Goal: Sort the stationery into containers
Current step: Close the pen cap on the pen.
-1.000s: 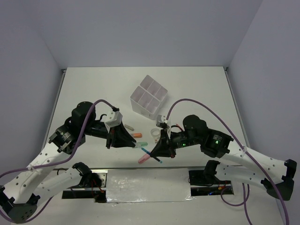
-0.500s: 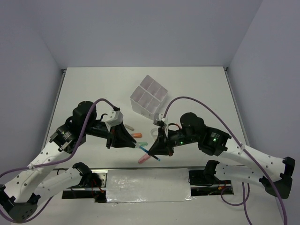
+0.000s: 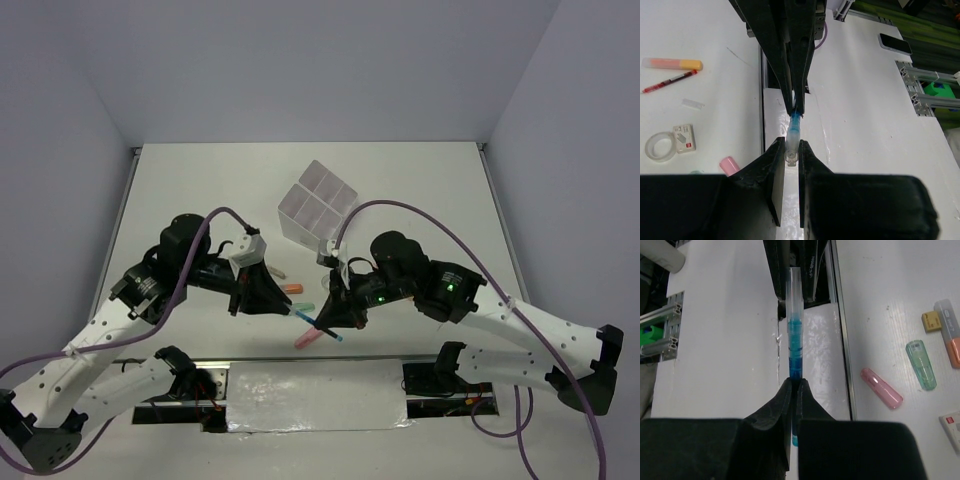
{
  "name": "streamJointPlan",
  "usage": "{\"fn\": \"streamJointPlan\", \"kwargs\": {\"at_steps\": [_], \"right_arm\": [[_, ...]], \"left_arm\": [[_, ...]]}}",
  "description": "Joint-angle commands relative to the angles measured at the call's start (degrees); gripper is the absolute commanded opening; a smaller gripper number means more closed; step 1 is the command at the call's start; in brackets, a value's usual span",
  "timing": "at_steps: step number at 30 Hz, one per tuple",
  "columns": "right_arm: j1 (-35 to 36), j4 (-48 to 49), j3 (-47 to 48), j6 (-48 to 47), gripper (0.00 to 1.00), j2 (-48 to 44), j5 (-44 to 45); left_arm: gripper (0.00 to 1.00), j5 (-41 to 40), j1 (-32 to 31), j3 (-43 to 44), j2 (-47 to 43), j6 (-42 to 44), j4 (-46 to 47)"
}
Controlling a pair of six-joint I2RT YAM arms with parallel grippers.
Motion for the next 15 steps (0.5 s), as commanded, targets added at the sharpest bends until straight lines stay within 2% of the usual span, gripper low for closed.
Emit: {"fn": "streamJointPlan", "kwargs": {"at_steps": [1,9,15], "right_arm": [[0.4,-0.3,5.5,-2.9,0.0,1.8,0.7],[0.3,-3.4,9.4,-4.6,0.0,3.1,2.6],[0.0,2.9,8.2,-1.7,0.0,1.4,4.4]], "left_arm": [[0.0,-0.4,-0.2,-0.3,1.4,1.6,-0.5],[0.0,-1.9,-1.3,-0.6,3.6,1.4,-1.6],[0.0,-2.8,-2.7,-0.5,5.4,1.5,-2.5]]}}
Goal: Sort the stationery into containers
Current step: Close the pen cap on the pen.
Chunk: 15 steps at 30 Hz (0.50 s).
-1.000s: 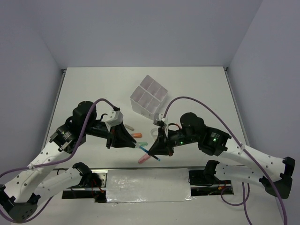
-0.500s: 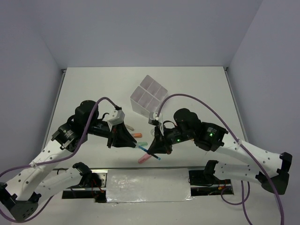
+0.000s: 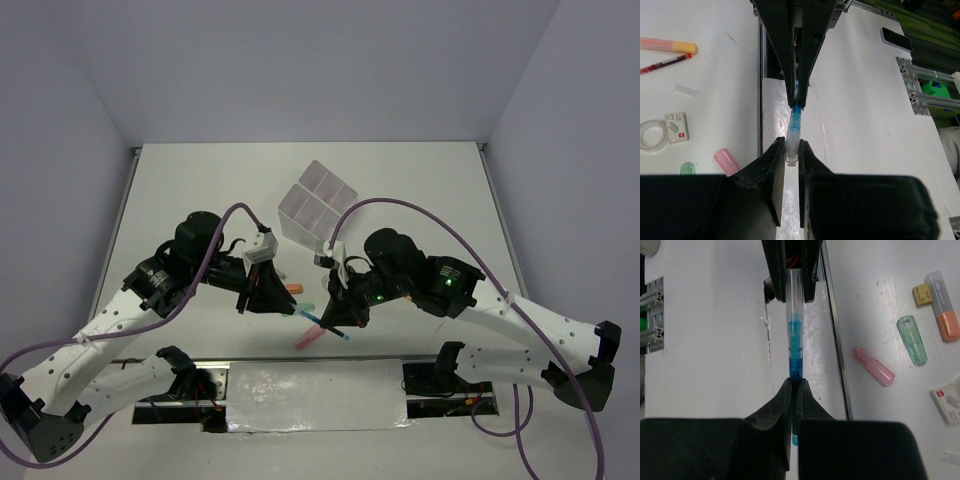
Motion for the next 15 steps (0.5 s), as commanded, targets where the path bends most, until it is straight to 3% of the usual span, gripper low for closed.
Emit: {"fn": "streamJointPlan", "kwargs": {"at_steps": [1,8,15], "right_arm": [[0.0,14.2,2.9,2.3,0.0,-1.8,1.5],[0.0,25.0,-0.5,8.4,0.0,-2.8,2.4],[-0.1,28.4,1.2,9.7,0.0,-2.0,3.2]], "left_arm": [[0.0,-1.0,-1.5,-0.5,1.5,1.4,-1.1],[0.0,-0.9,-1.8,-0.9,0.8,0.7,0.0],[0.0,0.2,-2.5,-0.6,2.5,1.7,-1.2]]}}
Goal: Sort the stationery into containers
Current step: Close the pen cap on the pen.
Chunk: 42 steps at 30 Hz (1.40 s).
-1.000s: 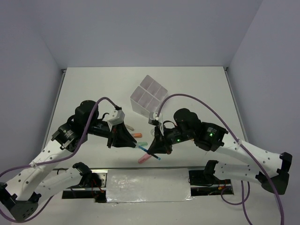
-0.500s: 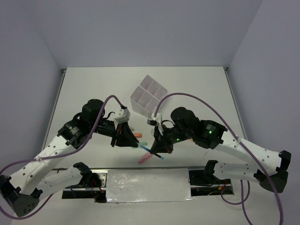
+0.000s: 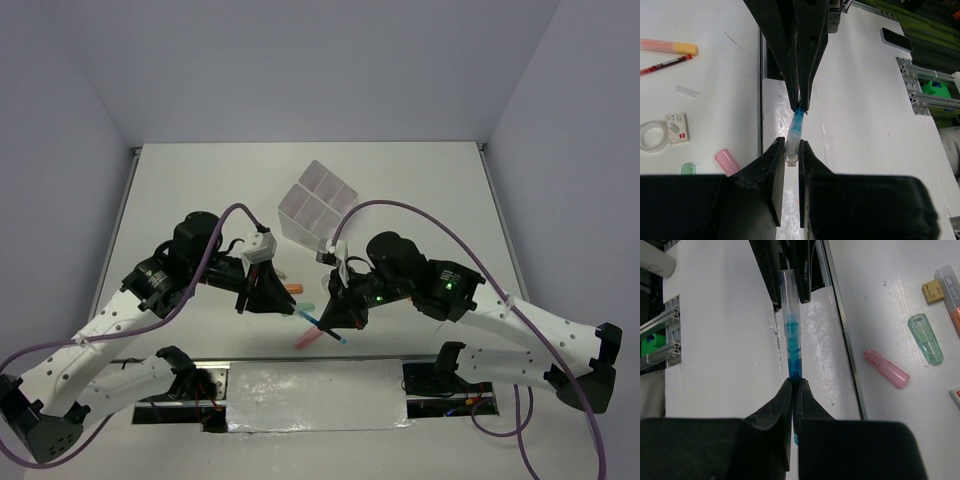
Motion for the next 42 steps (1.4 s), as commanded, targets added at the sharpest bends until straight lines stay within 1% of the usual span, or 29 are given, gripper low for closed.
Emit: {"fn": "streamJointPlan", "kwargs": {"at_steps": [1,3,7,9,12,13,14,15,16,17,18,19,20,21,22,23,25,26,28,29,30,31,32,34,37,42], "right_arm": [[-0.4,24.3,5.4,2.2,0.0,0.1,2.2],[-0.7,25.4,6.9,2.9,0.0,0.9,1.9],[-0.8,25.7,12.3,2.9,0.0,5.3,0.2],[-0.9,26.4,13.2,2.2,0.0,6.5,-0.7],[-0.8,27.7,11.3,-0.2,0.0,5.8,-3.7],[-0.8,28.9,8.3,-0.7,0.0,5.3,-5.7],[-0.8,29.8,6.5,-0.9,0.0,4.7,-6.3],[-0.8,30.5,2.9,-1.0,0.0,3.2,-7.0],[-0.8,32.8,1.1,-0.9,0.0,2.4,-8.3],[-0.8,33.7,-0.2,-0.8,0.0,1.8,-8.6],[-0.8,34.6,-2.8,-0.3,0.0,0.1,-8.7],[-0.8,36.5,-4.1,0.0,0.0,-0.6,-8.6],[-0.8,37.2,-4.9,0.3,0.0,-1.3,-7.8],[-0.8,37.7,-6.1,0.3,0.0,-2.4,-7.5],[-0.8,37.8,-6.4,0.2,0.0,-2.7,-6.1],[-0.9,37.5,-6.8,0.1,0.0,-2.9,-4.2],[-1.1,34.6,-7.1,-0.7,0.0,-2.6,-0.7],[-2.1,34.4,-7.4,-0.5,0.0,-2.7,1.7],[-3.5,35.9,-9.4,0.0,0.0,-4.2,-0.4],[-3.7,35.3,-9.7,-0.2,0.04,-5.8,1.3],[-3.8,34.7,-9.8,-1.0,0.18,-6.5,1.4],[-3.9,32.8,-9.7,-1.8,0.57,-7.2,1.0],[-3.8,31.9,-9.6,-3.5,0.63,-7.8,0.1],[-3.9,29.8,-9.4,-4.6,0.67,-7.6,-1.9],[-3.8,29.6,-10.1,-5.0,0.68,-5.6,-4.8],[-3.2,36.6,-13.8,-1.4,0.68,-1.6,-6.2]], "left_arm": [[0.0,0.6,-2.3,-0.8,2.0,1.8,-1.1],[0.0,0.9,-2.7,-0.8,2.3,1.8,-1.2],[0.0,1.6,-3.0,-0.9,2.5,2.0,-1.3],[0.0,1.3,-3.3,-1.1,2.3,2.1,-1.4],[0.0,-1.9,-3.3,-0.4,0.9,1.8,-1.9],[0.0,-4.6,-3.3,-0.3,0.2,1.8,-1.9],[0.03,-5.8,-3.3,-0.2,-1.1,1.3,-1.8],[0.08,-6.9,-3.2,-0.3,-1.8,0.9,-1.4],[0.17,-8.2,-3.3,-0.3,-2.2,0.5,-1.0],[0.17,-8.6,-3.3,0.0,-2.8,0.3,-0.4],[0.14,-8.7,-3.3,0.1,-3.0,0.1,-0.2],[0.04,-9.2,-3.2,0.2,-3.1,-0.3,0.1],[0.04,-9.9,-3.2,0.5,-3.1,-0.6,0.8],[0.07,-10.4,-3.0,0.6,-3.0,-1.1,1.0],[0.06,-11.0,-2.9,0.8,-2.9,-1.0,1.1],[0.0,-12.3,-2.8,1.1,-2.9,-1.5,1.4],[0.0,-16.1,-2.7,0.8,-3.1,-2.8,2.5],[0.0,-16.5,-2.7,1.0,-3.1,-3.0,2.6],[0.0,-16.4,-2.7,1.5,-2.7,-2.3,1.6],[0.0,-16.6,-2.7,1.5,-2.5,-2.0,1.4],[0.0,-16.5,-2.7,1.5,-2.3,-1.9,0.9],[0.0,-16.3,-2.7,2.0,-2.1,-1.4,0.5],[0.0,-15.3,-2.7,2.2,-1.9,-1.1,0.4],[0.0,-14.2,-2.6,2.9,-2.1,-1.1,0.8],[0.0,-12.1,-2.6,2.7,-3.4,-1.7,2.7],[0.0,-11.1,-2.2,2.2,-5.3,-2.2,4.5]]}}
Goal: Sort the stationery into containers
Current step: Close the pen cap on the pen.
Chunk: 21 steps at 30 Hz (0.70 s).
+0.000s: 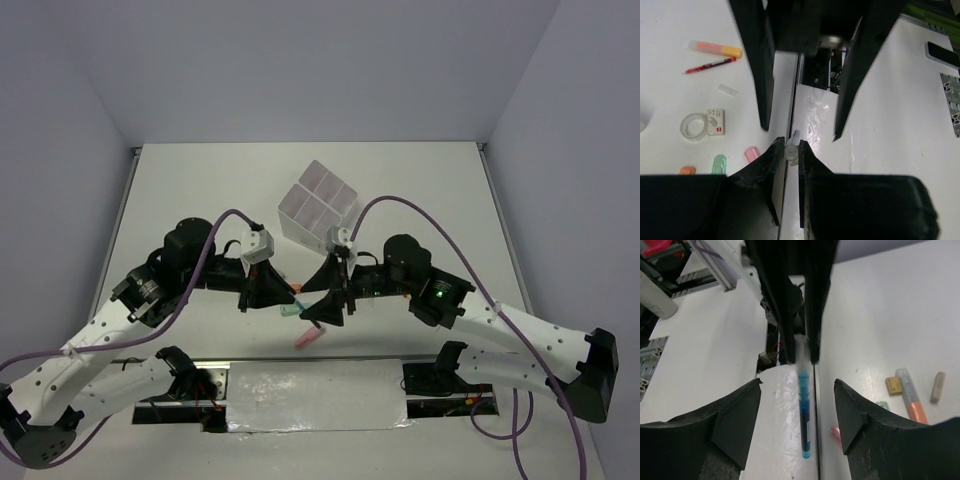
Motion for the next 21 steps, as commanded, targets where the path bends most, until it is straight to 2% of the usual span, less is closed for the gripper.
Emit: {"fn": "streamJointPlan", "kwargs": {"at_steps": [1,5,6,8,9,11,12,15,16,17,18,21], "right_arm": [[0.5,5.6,-2.7,2.5,0.67,2.6,-2.8],[2.1,8.7,-2.3,3.6,0.6,4.9,-4.2],[2.4,8.9,-2.0,3.4,0.55,5.3,-4.2],[3.0,9.8,-1.6,3.4,0.4,6.3,-4.6],[3.0,10.1,-1.4,3.6,0.22,6.8,-4.8],[3.2,10.3,-0.7,3.4,0.03,7.4,-5.2],[3.2,10.3,-0.5,3.4,0.0,7.5,-5.0],[3.3,10.6,-0.4,2.8,0.0,7.3,-3.2],[3.3,10.6,-0.5,2.6,0.0,7.4,-1.8],[3.3,10.4,-0.5,1.9,0.0,7.5,-0.8],[3.3,10.2,-0.5,1.5,0.0,8.1,0.2],[2.4,9.5,-1.1,-0.3,0.0,9.9,4.5]], "left_arm": [[0.0,2.9,0.4,1.6,-2.1,-0.7,4.4],[0.0,3.3,1.0,1.5,-2.7,-0.8,5.1],[0.0,3.7,1.1,1.5,-2.6,-1.0,5.2],[0.0,4.3,1.6,1.4,-2.5,-1.1,5.6],[0.0,4.9,1.7,1.3,-2.4,-1.2,5.8],[0.0,5.0,2.0,1.2,-2.2,-1.1,5.5],[0.0,4.5,2.0,1.2,-1.9,-0.9,5.3],[0.45,2.3,2.0,1.1,-1.7,-1.0,4.1],[0.74,0.2,2.0,1.1,-1.7,-1.2,3.9],[0.93,-0.2,2.1,1.3,-1.9,-1.1,3.8],[0.99,-0.8,2.1,1.5,-2.1,-1.2,3.8],[0.99,-6.0,2.6,2.8,-3.4,-2.0,3.8]]}}
